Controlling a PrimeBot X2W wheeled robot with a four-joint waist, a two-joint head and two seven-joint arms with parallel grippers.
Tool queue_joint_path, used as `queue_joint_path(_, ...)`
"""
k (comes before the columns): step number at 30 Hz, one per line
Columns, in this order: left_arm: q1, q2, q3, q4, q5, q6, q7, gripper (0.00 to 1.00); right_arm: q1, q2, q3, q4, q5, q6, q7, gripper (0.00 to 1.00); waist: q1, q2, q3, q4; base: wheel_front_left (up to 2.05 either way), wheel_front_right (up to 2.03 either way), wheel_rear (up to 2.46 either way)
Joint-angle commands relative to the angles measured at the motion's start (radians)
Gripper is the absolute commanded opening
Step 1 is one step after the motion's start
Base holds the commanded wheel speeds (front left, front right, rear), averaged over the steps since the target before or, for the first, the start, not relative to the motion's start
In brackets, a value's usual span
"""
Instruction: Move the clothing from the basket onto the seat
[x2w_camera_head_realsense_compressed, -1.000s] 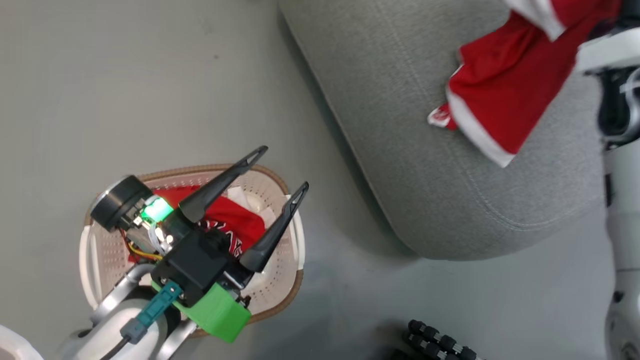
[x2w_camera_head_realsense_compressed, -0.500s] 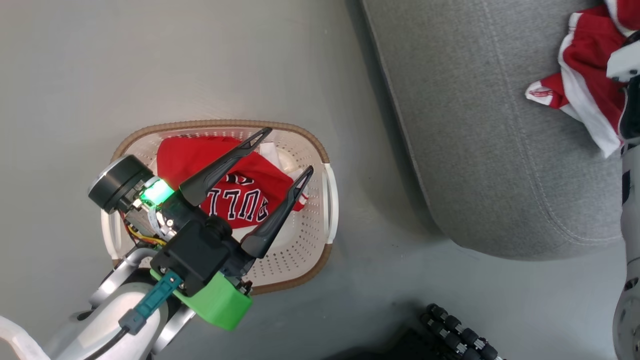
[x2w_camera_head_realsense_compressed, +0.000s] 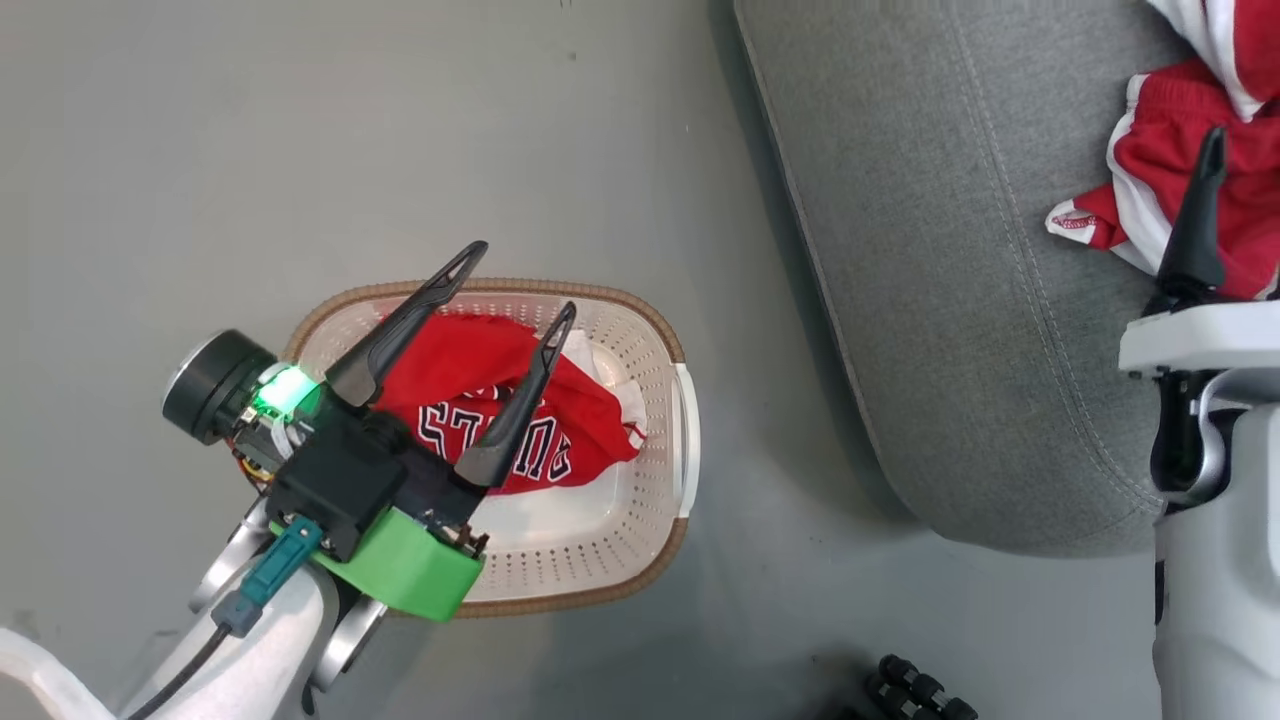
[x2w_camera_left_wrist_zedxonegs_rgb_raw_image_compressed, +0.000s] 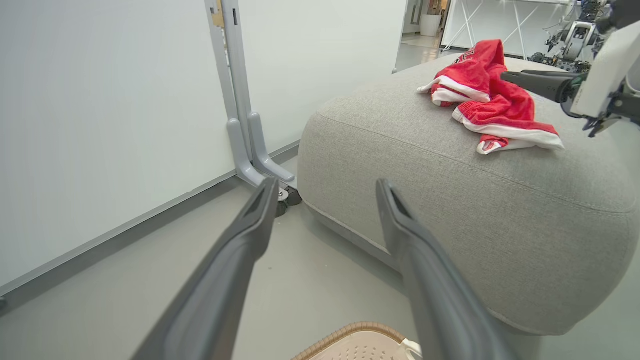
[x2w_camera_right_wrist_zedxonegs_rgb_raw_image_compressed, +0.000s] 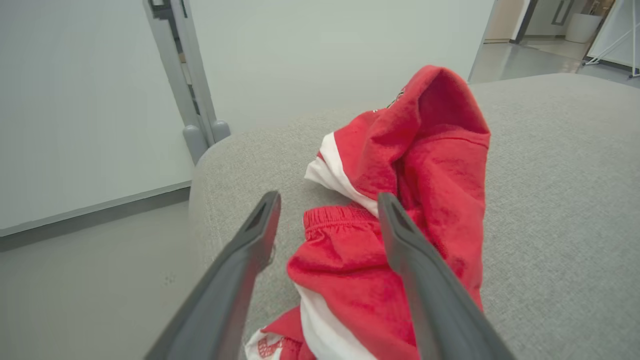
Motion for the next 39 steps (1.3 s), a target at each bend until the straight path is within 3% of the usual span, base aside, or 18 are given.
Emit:
queue_joint_path(1,0.022,-0.008,0.013,0.013,-0.02,0.017,-0.017,1.0,0.036,0.005,0.019,-0.04,-0.014,0.0,-0.003,1.0,0.0,0.0,-0.063,0.016,0.0,0.0,0.0)
queue_joint_path(8,0.064,-0.057,0.089,0.088,-0.075,0.09,-0.081,1.0,0.19,0.017,0.17,-0.214,-0.01,0.0,-0.003,1.0,0.0,0.0,-0.151,0.058,0.0,0.0,0.0)
queue_joint_path(19,0.145,-0.149,0.279,0.154,-0.099,0.158,-0.105,1.0,0.317,0.017,0.349,-0.318,-0.033,0.0,0.001,1.0,0.0,0.0,-0.241,0.158,0.0,0.0,0.0)
queue_joint_path(28,0.267,-0.231,0.432,0.191,-0.052,0.126,-0.106,1.0,0.367,0.017,0.388,-0.333,-0.061,0.0,0.06,1.0,0.0,0.0,-0.329,0.227,0.0,0.0,0.0)
queue_joint_path(39,0.4,-0.305,0.508,0.239,0.019,0.067,-0.106,1.0,0.448,0.017,0.403,-0.331,-0.061,0.0,0.098,1.0,0.0,0.0,-0.432,0.223,0.0,0.0,0.0)
